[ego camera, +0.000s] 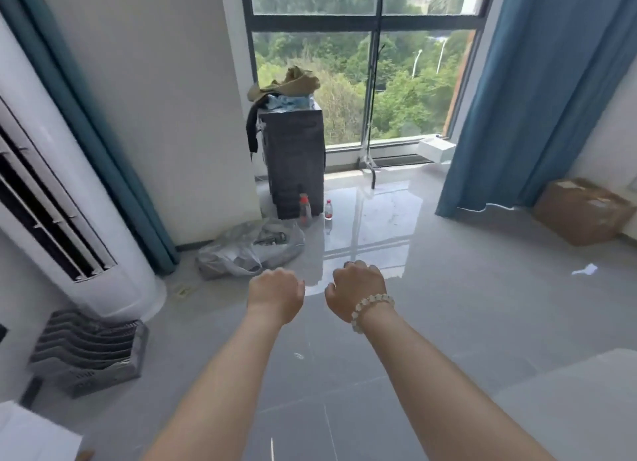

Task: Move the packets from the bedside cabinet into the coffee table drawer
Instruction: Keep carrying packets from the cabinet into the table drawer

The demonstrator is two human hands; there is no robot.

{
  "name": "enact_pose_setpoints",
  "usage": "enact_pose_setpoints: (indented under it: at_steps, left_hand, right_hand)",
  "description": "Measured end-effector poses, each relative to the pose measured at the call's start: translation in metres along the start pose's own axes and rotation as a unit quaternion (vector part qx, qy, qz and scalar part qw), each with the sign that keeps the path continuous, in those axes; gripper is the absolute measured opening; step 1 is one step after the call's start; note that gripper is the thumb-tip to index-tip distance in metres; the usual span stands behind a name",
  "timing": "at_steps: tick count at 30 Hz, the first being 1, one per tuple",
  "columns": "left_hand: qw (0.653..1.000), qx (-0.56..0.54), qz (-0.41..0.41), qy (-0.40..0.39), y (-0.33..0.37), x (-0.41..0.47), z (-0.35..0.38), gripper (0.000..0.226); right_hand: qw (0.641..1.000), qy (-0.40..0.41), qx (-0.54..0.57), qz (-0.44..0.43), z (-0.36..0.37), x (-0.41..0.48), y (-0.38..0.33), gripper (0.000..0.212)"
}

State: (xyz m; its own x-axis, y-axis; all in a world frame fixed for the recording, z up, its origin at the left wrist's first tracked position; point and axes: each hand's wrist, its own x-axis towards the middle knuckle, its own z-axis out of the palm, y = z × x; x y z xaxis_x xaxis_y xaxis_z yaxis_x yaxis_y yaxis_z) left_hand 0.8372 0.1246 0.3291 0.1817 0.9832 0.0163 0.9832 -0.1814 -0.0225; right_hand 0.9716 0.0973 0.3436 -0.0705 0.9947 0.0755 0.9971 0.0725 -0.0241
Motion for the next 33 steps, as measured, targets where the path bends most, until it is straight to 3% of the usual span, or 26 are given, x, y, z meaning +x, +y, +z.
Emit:
enact_pose_setpoints:
  at_steps: [10, 21, 33]
  left_hand:
    - [0.984, -0.042, -0.171, 0.005, -0.134, -0.015, 0.009, 0.043]
    - [0.923, -0.024, -0.383, 0.014, -0.247, -0.065, 0.014, 0.044]
    - [0.870, 0.034, -0.492, 0.001, -0.315, -0.077, 0.008, 0.043]
  right_hand:
    - [0.984, -0.002, 0.020, -0.175, 0.014, 0.072, -0.129, 0.038]
    - [0.924, -0.027, 0.043, -0.379, 0.022, 0.106, -0.266, 0.037]
    - [0.853, -0.048, 0.075, -0.515, 0.022, 0.147, -0.374, 0.037]
